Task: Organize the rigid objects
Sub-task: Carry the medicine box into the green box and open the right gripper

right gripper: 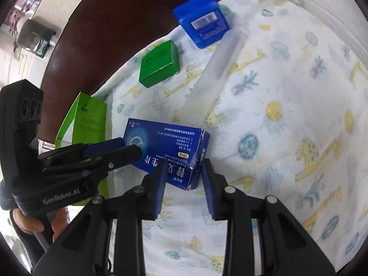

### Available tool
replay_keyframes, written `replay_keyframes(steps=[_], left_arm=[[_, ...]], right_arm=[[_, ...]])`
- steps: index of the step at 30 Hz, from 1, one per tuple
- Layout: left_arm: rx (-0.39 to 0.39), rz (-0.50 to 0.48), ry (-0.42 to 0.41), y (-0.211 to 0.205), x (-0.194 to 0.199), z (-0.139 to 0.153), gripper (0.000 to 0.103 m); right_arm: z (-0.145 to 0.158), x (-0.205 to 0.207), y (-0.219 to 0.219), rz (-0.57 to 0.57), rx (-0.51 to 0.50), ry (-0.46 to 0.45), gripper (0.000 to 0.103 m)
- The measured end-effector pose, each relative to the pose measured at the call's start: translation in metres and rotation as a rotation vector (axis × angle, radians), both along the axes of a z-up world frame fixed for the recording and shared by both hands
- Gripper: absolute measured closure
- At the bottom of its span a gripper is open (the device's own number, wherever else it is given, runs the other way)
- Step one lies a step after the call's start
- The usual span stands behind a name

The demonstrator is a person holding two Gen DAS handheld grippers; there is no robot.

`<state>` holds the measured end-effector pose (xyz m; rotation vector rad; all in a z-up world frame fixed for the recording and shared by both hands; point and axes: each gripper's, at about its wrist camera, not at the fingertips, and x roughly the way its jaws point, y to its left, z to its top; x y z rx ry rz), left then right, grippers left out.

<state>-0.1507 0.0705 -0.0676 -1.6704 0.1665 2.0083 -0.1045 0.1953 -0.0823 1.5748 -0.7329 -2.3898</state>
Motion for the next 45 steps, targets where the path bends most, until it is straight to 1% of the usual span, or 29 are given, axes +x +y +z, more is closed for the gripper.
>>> replay_keyframes(steps=[3,4,6,7,9,10,13,15,18,22,26,29,33,40,45], left_arm=[[0.011,0.008,-0.002,-0.001,0.003,-0.005,0.062],[0.028,0.026,0.001,-0.003,0.003,-0.006,0.062],[0.037,0.054,0.014,-0.004,0.004,-0.005,0.062],[0.031,0.059,0.041,-0.003,0.006,-0.003,0.062],[0.017,0.033,0.097,0.000,0.015,0.006,0.062],[0.022,0.025,0.117,0.000,0.020,0.012,0.062],[0.044,0.013,0.183,-0.004,0.029,0.034,0.062],[0.061,0.020,0.218,-0.008,0.035,0.048,0.062],[0.085,0.037,0.260,-0.020,0.042,0.066,0.062],[0.110,0.081,0.300,-0.041,0.050,0.083,0.062],[0.120,0.129,0.344,-0.064,0.060,0.097,0.062],[0.105,0.161,0.390,-0.085,0.072,0.107,0.062],[0.095,0.230,0.419,-0.121,0.083,0.116,0.062],[0.085,0.367,0.423,-0.187,0.095,0.110,0.062],[0.093,0.436,0.414,-0.225,0.097,0.099,0.062]], right_arm=[[-0.008,-0.009,-0.002,0.027,0.043,0.015,0.071],[-0.009,-0.010,-0.002,0.028,0.042,0.014,0.069],[-0.008,-0.011,-0.006,0.044,0.060,0.019,0.066],[-0.007,-0.011,-0.008,0.055,0.073,0.023,0.066],[-0.004,-0.010,-0.007,0.067,0.064,0.022,0.067],[-0.003,-0.013,-0.008,0.068,0.063,0.029,0.067],[0.012,-0.009,-0.003,0.053,0.053,0.072,0.067],[0.028,-0.004,0.000,0.051,0.054,0.115,0.067],[0.055,0.003,-0.005,0.066,0.091,0.193,0.067],[0.079,0.010,-0.020,0.103,0.125,0.266,0.067],[0.092,0.012,-0.041,0.155,0.116,0.302,0.067],[0.099,0.011,-0.061,0.201,0.105,0.323,0.067],[0.107,0.009,-0.096,0.276,0.092,0.349,0.067],[0.109,0.004,-0.162,0.409,0.075,0.356,0.067],[0.106,0.000,-0.201,0.477,0.072,0.346,0.066]])
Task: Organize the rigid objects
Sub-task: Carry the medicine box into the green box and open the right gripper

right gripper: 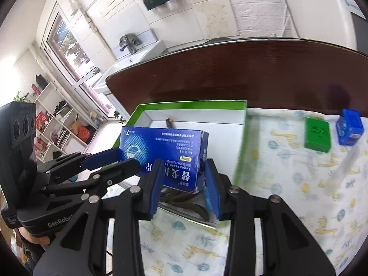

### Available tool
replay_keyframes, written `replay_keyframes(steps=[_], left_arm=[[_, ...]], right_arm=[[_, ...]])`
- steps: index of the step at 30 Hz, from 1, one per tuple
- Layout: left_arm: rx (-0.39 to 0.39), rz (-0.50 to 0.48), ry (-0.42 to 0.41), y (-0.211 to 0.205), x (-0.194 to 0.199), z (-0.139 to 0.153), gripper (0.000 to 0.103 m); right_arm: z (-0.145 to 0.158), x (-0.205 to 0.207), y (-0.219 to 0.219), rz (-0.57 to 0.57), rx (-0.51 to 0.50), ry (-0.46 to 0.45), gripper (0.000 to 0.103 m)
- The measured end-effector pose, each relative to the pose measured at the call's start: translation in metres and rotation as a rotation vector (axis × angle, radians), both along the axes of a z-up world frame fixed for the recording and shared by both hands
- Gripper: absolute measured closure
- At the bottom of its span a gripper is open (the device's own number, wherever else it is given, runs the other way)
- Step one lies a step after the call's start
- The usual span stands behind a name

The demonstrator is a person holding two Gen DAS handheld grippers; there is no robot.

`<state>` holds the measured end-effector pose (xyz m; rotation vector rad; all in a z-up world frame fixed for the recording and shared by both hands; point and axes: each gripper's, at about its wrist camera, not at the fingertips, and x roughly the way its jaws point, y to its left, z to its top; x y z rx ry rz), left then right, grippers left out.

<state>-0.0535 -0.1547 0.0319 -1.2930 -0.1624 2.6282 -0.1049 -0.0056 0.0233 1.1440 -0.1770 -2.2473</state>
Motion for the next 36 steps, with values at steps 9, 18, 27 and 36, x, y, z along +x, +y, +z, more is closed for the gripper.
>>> replay_keyframes(steps=[9,18,27,36], left_arm=[[0.019,0.023,-0.027,-0.030,-0.016,-0.019,0.062],[0.043,0.016,-0.100,-0.040,-0.026,-0.055,0.062],[0.041,0.020,-0.133,-0.041,-0.028,-0.065,0.062],[0.057,0.044,-0.183,-0.044,-0.032,-0.074,0.062]], right_arm=[[-0.009,-0.015,-0.039,0.013,0.034,-0.023,0.066],[-0.036,-0.027,-0.052,-0.003,0.071,-0.084,0.066],[-0.049,-0.031,-0.052,-0.001,0.078,-0.120,0.066],[-0.062,-0.036,-0.040,-0.008,0.054,-0.170,0.065]])
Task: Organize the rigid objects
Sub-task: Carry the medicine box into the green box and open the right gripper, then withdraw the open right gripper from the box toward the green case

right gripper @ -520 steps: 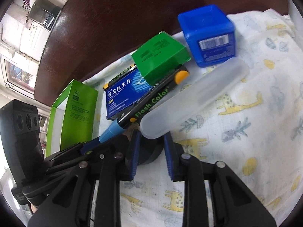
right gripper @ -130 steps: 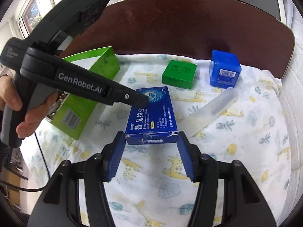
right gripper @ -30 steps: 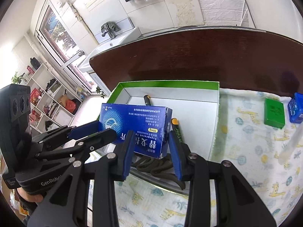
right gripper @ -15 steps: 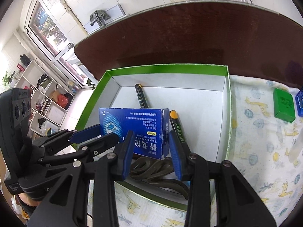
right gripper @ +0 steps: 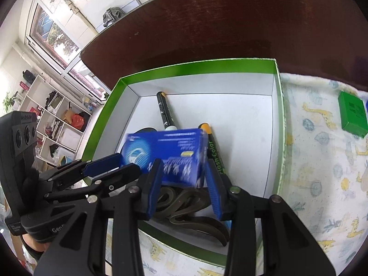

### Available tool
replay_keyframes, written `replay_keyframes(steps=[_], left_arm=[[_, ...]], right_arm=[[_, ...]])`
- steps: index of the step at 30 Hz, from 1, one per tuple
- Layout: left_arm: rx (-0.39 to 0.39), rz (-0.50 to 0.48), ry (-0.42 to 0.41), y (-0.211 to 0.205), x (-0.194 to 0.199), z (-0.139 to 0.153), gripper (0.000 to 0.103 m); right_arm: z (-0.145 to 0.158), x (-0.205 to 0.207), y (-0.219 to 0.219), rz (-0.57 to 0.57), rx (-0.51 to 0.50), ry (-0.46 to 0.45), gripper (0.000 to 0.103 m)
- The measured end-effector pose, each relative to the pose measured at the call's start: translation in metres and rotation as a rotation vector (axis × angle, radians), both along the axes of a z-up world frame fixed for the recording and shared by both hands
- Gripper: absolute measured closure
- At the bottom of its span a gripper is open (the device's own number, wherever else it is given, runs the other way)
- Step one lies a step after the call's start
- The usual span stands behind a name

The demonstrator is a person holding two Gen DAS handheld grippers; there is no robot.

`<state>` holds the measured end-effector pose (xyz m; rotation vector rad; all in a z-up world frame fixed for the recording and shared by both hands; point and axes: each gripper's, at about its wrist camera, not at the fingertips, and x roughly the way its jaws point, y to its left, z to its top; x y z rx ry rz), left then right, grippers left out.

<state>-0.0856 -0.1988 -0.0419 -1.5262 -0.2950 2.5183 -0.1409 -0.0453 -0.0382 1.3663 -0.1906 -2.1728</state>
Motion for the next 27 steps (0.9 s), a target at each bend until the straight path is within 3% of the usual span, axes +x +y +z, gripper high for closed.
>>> replay_keyframes(steps=[6,10,20,27], left_arm=[[0.009,0.053,0.043,-0.005,0.002,0.022,0.062],[0.010,0.028,0.098,0.011,0.006,0.048,0.062],[0.015,-0.139,0.126,0.111,-0.006,0.079,0.062],[0.032,-0.230,0.125,0.192,-0.025,0.077,0.062]], right_arm=[[0.019,0.004,0.013,-0.006,-0.017,0.048,0.065],[0.034,0.009,0.025,-0.012,-0.033,0.093,0.065],[0.041,0.008,0.118,-0.168,-0.053,0.114,0.065],[0.039,0.003,0.203,-0.303,-0.082,0.093,0.065]])
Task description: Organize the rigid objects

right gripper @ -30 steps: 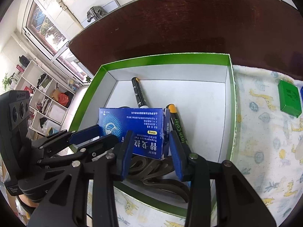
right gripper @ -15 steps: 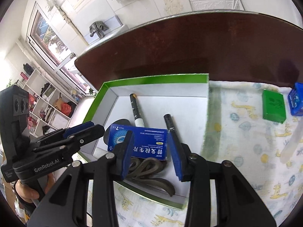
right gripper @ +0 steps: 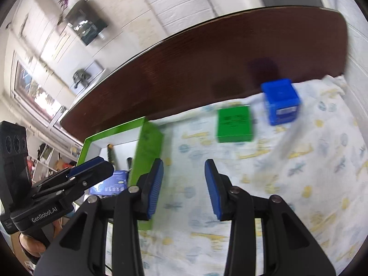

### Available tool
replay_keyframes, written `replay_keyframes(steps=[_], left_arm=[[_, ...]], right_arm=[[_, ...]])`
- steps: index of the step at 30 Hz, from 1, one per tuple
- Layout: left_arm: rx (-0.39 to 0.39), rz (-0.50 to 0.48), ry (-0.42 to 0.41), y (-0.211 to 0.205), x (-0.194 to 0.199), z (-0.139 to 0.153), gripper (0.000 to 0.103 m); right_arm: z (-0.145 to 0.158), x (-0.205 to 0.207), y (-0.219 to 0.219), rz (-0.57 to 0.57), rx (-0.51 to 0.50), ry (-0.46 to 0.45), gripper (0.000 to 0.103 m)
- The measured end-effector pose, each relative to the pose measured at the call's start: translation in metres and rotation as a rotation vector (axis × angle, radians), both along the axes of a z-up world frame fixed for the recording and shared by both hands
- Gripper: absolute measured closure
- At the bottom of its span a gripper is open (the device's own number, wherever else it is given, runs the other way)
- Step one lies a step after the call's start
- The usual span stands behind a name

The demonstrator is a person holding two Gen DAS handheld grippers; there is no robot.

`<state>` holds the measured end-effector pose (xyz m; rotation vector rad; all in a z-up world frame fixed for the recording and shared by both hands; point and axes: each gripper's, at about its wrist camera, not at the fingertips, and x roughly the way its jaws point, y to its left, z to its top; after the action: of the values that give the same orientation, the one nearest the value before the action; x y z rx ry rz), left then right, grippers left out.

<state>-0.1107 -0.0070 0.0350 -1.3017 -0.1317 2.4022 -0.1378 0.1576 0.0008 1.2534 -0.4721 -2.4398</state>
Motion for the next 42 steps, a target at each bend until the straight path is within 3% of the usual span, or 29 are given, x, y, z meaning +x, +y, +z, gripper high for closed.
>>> replay_keyframes(steps=[6,14,34,42], left_arm=[[-0.007,-0.032,-0.036,0.047,-0.020,-0.018,0.062],[-0.016,-0.048,-0.091,0.074,-0.042,-0.043,0.062],[0.003,0.031,-0.218,0.084,-0.114,-0.095,0.062],[0.063,0.022,-0.258,0.085,-0.123,-0.107,0.081]], right_arm=[[-0.009,-0.006,0.035,-0.010,-0.033,-0.025,0.065],[-0.031,-0.026,0.059,-0.012,-0.082,-0.051,0.066],[-0.069,-0.091,0.054,-0.051,-0.104,-0.126,0.066],[-0.090,-0.104,0.055,-0.052,-0.162,-0.176,0.070]])
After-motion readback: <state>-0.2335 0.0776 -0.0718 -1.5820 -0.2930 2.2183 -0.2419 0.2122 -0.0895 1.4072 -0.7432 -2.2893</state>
